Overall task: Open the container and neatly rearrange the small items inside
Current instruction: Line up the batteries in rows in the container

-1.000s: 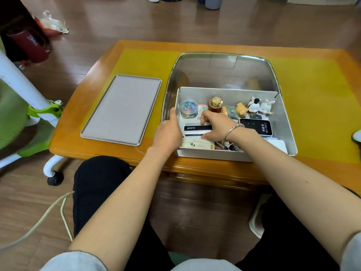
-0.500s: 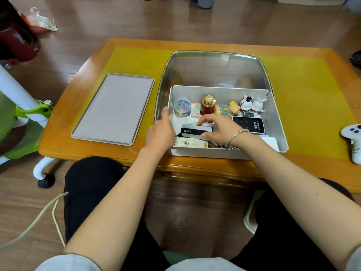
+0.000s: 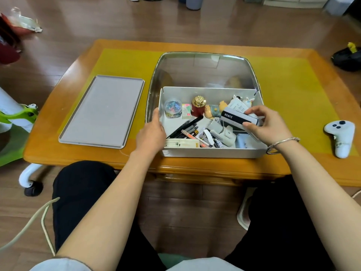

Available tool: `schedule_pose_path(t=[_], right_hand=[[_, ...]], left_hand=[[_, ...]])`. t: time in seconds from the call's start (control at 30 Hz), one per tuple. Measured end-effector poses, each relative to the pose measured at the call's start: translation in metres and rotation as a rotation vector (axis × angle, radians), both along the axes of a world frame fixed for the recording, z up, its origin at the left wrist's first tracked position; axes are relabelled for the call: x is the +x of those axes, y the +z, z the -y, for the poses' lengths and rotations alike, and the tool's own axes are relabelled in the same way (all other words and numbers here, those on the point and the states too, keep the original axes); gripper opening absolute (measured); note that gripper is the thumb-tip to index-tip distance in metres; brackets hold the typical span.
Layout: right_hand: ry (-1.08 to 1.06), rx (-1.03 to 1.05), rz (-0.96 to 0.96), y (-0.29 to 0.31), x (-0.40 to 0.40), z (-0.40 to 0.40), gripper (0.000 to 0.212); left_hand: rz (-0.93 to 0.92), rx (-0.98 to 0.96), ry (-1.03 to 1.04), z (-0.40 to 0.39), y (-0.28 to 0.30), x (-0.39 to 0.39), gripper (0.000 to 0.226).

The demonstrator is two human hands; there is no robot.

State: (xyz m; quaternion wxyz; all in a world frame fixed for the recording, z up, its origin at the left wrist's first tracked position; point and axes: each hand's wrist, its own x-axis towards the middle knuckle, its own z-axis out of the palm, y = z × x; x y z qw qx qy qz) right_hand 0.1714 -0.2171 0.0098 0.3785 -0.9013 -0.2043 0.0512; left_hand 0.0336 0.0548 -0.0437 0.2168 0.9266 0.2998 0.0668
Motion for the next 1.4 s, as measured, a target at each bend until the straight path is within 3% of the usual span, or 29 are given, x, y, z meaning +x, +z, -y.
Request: schedule_pose_path(t=[0.2, 0.37, 0.5, 0.6, 0.7, 0.83, 1.03, 1.17, 1.4], right_hand=[[0.212, -0.098, -0.145, 0.004, -0.002, 0.012, 0.036], [0.04, 0.011, -0.03, 0.004, 0.006, 0.006, 0.046], [0.077, -0.047, -0.026, 0.007, 0.017, -0.003, 0.042], [0.112, -0.039, -0.069, 0.009, 0.014, -0.007, 0.039], [0.172, 0.023, -0.139, 0.008, 0.006, -0.009, 0.034], [0.226, 0.014, -0.201, 0.007, 0.001, -0.015, 0.032], [0.263, 0.095, -0.249, 0.012, 0.004, -0.015, 0.035], [0.185, 0.205, -0.303, 0.012, 0.007, -0.007, 0.042], [-0.252, 0.247, -0.007, 0.007, 0.024, 0.015, 0.016]], left_hand=[[-0.005, -0.016, -0.009, 0.001, 0.003, 0.0, 0.058], [-0.008, -0.014, 0.0, 0.001, 0.003, 0.0, 0.057], [0.004, -0.059, -0.005, 0.004, 0.006, 0.0, 0.06], [0.103, 0.138, 0.016, 0.01, 0.012, -0.001, 0.064], [0.263, 0.268, -0.177, 0.024, 0.029, 0.007, 0.064], [0.158, 0.157, -0.651, 0.059, 0.044, 0.033, 0.078], [0.222, 0.091, -0.667, 0.082, 0.038, 0.055, 0.048], [0.262, 0.002, -0.653, 0.079, 0.035, 0.061, 0.046], [0.191, 0.062, -0.512, 0.079, 0.032, 0.093, 0.043]])
